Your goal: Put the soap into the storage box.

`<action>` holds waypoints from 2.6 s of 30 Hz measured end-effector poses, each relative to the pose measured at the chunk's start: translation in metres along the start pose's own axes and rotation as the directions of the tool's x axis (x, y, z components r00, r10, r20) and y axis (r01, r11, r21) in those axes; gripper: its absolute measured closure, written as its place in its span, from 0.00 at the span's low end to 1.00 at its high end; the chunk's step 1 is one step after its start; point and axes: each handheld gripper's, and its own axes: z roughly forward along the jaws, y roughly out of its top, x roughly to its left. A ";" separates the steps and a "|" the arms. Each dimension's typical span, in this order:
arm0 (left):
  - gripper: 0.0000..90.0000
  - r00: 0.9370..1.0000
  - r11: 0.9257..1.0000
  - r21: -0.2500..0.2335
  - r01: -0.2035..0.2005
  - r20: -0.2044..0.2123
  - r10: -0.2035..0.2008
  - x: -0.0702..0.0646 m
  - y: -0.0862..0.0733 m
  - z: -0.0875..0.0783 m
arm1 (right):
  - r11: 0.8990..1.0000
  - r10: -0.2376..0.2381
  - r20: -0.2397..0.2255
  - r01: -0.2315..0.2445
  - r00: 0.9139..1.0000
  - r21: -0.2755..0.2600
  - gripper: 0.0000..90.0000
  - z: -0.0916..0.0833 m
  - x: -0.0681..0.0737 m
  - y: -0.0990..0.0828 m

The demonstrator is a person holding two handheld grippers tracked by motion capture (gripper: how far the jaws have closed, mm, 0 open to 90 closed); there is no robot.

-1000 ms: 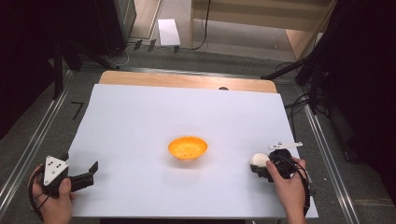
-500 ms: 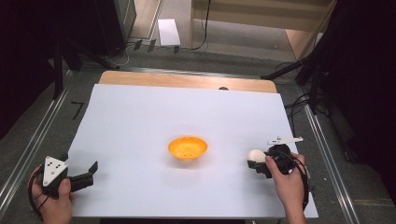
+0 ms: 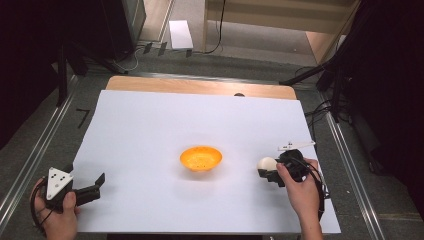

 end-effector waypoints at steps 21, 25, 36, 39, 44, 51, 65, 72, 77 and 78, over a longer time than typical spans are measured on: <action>0.00 1.000 1.000 0.003 -0.006 0.002 0.006 0.000 0.000 0.000 | 0.998 -0.065 -0.040 0.065 0.997 -0.012 0.28 0.009 0.027 0.035; 0.00 1.000 1.000 0.002 -0.001 0.001 0.001 0.000 0.000 0.000 | 0.997 -0.074 -0.051 0.073 0.996 -0.019 0.28 0.011 0.033 0.040; 0.00 1.000 1.000 0.004 -0.002 0.002 0.002 0.000 0.000 0.001 | 0.995 -0.097 -0.075 0.095 0.992 -0.025 0.28 0.015 0.046 0.053; 0.00 1.000 1.000 0.005 -0.002 0.002 0.002 0.000 0.000 0.001 | 0.994 -0.108 -0.084 0.105 0.991 -0.030 0.28 0.017 0.052 0.057; 0.00 1.000 1.000 0.006 -0.002 0.003 0.002 0.000 0.000 0.001 | 0.993 -0.115 -0.087 0.112 0.990 -0.031 0.28 0.019 0.057 0.060; 0.00 1.000 1.000 0.006 -0.005 0.004 0.005 0.000 0.000 0.001 | 0.991 -0.134 -0.100 0.132 0.986 -0.029 0.28 0.023 0.068 0.067; 0.00 1.000 1.000 0.005 -0.004 0.004 0.004 0.000 0.000 0.001 | 0.986 -0.167 -0.123 0.164 0.978 -0.031 0.28 0.032 0.084 0.077; 0.00 1.000 1.000 0.005 -0.004 0.004 0.004 0.000 0.000 0.001 | 0.984 -0.180 -0.138 0.177 0.974 -0.034 0.28 0.038 0.093 0.082; 0.00 1.000 1.000 0.005 -0.004 0.005 0.004 0.000 0.000 0.001 | 0.981 -0.194 -0.143 0.192 0.970 -0.030 0.28 0.041 0.100 0.086; 0.00 1.000 1.000 0.005 -0.004 0.005 0.004 0.000 0.000 0.001 | 0.981 -0.194 -0.143 0.192 0.970 -0.030 0.28 0.041 0.100 0.086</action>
